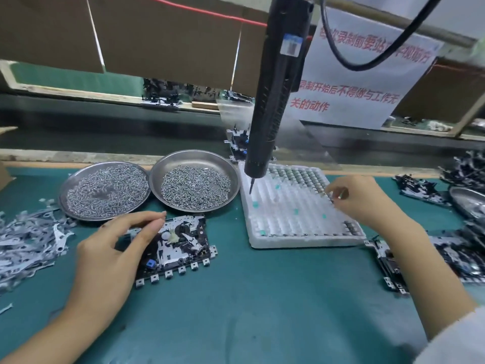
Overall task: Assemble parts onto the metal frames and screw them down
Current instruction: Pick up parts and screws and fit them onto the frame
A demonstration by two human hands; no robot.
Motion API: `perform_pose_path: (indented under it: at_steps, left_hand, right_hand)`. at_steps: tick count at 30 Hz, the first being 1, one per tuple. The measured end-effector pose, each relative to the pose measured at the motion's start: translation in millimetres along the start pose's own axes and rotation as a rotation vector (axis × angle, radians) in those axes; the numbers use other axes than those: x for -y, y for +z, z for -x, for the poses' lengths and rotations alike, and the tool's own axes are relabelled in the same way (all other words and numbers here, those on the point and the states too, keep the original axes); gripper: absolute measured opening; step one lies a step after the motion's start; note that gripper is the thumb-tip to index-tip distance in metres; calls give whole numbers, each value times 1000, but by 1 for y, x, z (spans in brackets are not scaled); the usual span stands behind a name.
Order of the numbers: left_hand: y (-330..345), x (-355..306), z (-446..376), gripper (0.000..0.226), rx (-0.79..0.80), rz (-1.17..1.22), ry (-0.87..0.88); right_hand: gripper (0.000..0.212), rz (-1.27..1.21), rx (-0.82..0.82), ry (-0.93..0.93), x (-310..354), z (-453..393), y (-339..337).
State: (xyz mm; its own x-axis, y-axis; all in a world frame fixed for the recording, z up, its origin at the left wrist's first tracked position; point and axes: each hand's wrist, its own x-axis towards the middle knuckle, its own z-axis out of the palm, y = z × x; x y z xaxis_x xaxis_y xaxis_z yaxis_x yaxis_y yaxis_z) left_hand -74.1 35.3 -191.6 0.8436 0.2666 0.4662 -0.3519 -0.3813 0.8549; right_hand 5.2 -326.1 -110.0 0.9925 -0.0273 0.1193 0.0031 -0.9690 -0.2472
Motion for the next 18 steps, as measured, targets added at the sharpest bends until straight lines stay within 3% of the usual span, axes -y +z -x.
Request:
perform_pose_path:
  at_steps: [4,9,15,18]
  left_hand:
    - [0,-2,0,16,-2,21,-13]
    - [0,-5,0,13,-2,39,-35]
    - [1,-9,1,13,-3,59,-59]
    - [2,-10,2,17,6,77,-64]
  right_hand:
    - [45,106,74,24,-14,-11,12]
    - [51,228,7,-25,-18,-16,20]
    - [34,278,-38,-75,-19,-15,20]
    - [23,112,-97,-93,-6,-6,11]
